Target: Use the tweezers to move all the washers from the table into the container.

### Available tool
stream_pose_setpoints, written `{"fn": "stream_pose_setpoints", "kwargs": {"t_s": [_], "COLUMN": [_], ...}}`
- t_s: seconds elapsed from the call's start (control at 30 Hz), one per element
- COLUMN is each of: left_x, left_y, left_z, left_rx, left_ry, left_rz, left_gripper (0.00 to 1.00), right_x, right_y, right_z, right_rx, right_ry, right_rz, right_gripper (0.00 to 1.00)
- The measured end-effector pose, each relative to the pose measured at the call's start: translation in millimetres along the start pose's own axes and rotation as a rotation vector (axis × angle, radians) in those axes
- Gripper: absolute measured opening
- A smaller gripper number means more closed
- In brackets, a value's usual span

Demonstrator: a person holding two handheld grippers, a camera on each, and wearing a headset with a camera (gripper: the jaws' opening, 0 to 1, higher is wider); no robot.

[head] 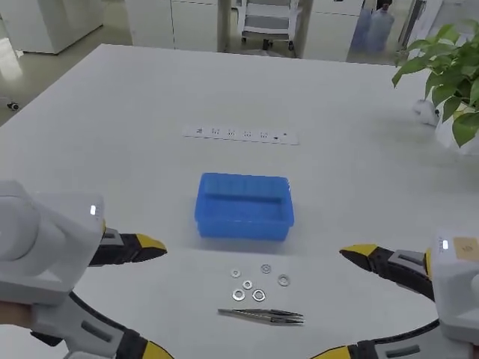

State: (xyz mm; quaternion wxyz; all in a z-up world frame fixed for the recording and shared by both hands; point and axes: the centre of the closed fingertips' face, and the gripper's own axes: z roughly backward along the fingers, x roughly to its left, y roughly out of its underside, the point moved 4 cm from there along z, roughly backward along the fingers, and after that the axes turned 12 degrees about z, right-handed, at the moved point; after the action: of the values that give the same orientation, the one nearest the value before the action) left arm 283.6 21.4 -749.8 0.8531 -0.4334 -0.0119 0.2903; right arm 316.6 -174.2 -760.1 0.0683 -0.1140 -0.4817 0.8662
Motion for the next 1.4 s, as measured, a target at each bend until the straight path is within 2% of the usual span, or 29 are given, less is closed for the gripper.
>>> {"fn": "stream_pose_setpoints", "kwargs": {"t_s": [0.63,1.03,1.13,1.23,1.4], "left_x": [4.2,8.8,12.5,13.6,20.1], "left_y": [-0.2,-1.8,-5.0,-6.0,-4.0], "left_z": [-4.8,-7.5,-7.6,-8.8,-14.7], "left_rx": [-0.003,-0.004,-0.018,-0.020,0.005], "left_ry": [0.004,0.003,-0.025,-0.018,-0.043], "left_rz": [0.013,0.014,-0.027,-0.012,-0.044], "left_gripper": [0.93,0.92,0.89,0.89,0.88], "right_x": [-2.0,-8.7,-10.1,-12.7,-14.0], "right_y": [3.0,4.8,4.8,3.5,3.9], "right_z": [-4.0,-5.9,-6.1,-5.6,-8.3], "right_rx": [0.009,0.013,0.018,0.018,0.022], "right_ry": [-0.015,-0.013,-0.011,0.000,-0.007], "right_rz": [-0.007,-0.010,-0.004,0.023,0.031], "right_gripper": [0.98,0.97,0.96,0.92,0.88]}}
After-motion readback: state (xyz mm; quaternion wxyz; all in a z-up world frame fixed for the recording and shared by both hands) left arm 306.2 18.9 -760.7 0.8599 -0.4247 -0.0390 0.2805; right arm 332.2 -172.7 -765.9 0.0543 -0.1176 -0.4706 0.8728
